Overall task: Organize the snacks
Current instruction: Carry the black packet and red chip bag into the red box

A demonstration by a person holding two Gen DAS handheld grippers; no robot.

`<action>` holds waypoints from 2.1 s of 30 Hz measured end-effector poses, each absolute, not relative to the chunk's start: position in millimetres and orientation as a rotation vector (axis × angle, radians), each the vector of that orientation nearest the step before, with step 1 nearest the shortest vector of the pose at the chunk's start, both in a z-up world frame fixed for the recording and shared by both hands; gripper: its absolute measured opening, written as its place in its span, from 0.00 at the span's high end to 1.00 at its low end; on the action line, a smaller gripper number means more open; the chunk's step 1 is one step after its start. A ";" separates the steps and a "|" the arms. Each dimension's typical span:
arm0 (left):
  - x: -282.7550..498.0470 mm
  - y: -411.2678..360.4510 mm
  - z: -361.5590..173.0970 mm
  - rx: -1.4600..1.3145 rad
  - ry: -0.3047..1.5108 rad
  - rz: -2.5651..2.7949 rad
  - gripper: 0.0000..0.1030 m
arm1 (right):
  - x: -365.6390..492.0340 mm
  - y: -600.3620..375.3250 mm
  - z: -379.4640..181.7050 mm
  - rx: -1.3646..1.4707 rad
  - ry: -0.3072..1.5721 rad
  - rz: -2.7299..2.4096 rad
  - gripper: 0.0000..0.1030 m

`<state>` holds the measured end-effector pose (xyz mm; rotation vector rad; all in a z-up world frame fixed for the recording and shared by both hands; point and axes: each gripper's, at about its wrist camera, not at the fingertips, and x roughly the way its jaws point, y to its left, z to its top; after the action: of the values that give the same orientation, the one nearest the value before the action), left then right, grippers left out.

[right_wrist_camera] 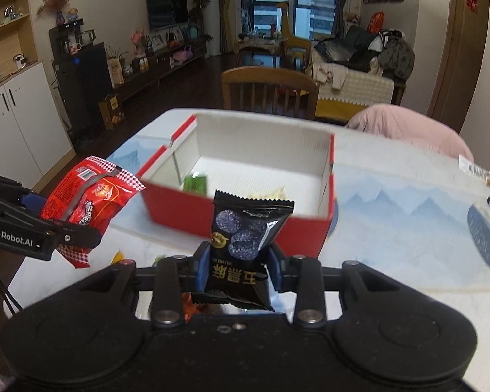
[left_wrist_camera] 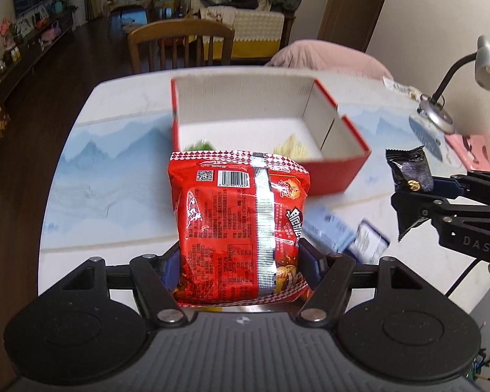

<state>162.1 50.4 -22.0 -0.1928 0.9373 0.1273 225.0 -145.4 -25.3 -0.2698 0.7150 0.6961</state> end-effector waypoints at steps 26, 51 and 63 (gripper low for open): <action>332.6 80.1 -19.1 -0.138 0.962 0.246 0.32 | 376.8 -87.4 -29.8 -0.313 0.772 0.701 0.66; 415.5 100.2 -109.8 -0.133 1.276 0.272 0.32 | 434.6 -29.4 -107.1 -0.406 1.026 0.755 0.66; 416.1 95.9 -122.2 -0.151 1.337 0.247 0.32 | 435.9 -30.5 -108.3 -0.417 1.039 0.746 0.63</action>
<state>416.1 95.9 -122.2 -0.1508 1.3366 0.2473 435.9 -30.5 -108.3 -0.4175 1.0394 0.7455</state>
